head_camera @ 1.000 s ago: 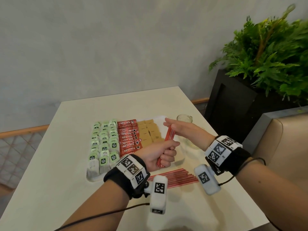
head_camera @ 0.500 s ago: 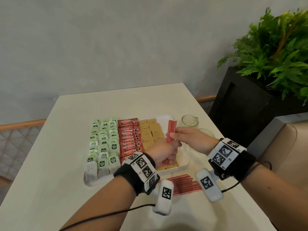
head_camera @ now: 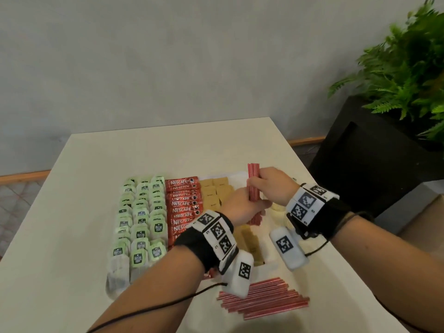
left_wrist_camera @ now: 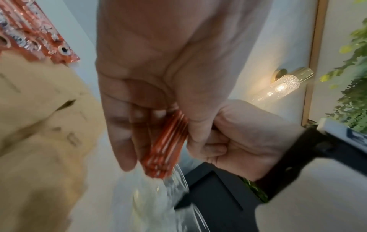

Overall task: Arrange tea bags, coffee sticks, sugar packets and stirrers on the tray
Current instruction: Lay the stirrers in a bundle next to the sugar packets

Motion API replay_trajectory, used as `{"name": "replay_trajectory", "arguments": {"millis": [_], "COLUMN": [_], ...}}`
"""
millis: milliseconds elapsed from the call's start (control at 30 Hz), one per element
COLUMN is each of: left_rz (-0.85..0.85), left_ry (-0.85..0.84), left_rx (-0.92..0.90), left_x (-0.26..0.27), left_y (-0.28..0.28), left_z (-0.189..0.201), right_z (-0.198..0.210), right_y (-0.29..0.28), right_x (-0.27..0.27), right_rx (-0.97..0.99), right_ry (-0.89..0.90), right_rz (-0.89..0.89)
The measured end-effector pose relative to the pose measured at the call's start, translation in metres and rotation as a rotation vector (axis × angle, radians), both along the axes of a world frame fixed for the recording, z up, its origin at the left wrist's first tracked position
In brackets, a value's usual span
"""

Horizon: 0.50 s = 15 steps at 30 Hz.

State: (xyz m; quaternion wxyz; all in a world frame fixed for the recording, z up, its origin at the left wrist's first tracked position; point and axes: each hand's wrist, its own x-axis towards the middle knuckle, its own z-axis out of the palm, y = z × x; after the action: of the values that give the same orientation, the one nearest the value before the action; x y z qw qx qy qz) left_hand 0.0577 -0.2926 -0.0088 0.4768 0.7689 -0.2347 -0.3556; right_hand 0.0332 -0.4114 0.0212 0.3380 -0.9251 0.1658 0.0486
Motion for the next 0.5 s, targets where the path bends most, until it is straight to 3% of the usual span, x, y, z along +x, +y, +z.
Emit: {"name": "replay_trajectory", "arguments": {"millis": [300,400,500], "left_rz": [-0.14,-0.195,-0.225], "left_ry": [-0.402,-0.569,-0.609], "left_rx": [0.444,0.612,0.679], "left_x": [0.073,0.074,0.07], "left_y": [0.011,0.004,-0.001], "left_z": [-0.015,-0.026,-0.034], "right_z": [-0.033,-0.041,-0.047], "right_y": [-0.009,-0.007,-0.003], "right_x": [0.062,0.071,0.077], "right_rx": [-0.244,-0.316,-0.353], "right_ry": [0.277,0.327,0.332], "right_rz": [-0.034,0.055,0.123]}}
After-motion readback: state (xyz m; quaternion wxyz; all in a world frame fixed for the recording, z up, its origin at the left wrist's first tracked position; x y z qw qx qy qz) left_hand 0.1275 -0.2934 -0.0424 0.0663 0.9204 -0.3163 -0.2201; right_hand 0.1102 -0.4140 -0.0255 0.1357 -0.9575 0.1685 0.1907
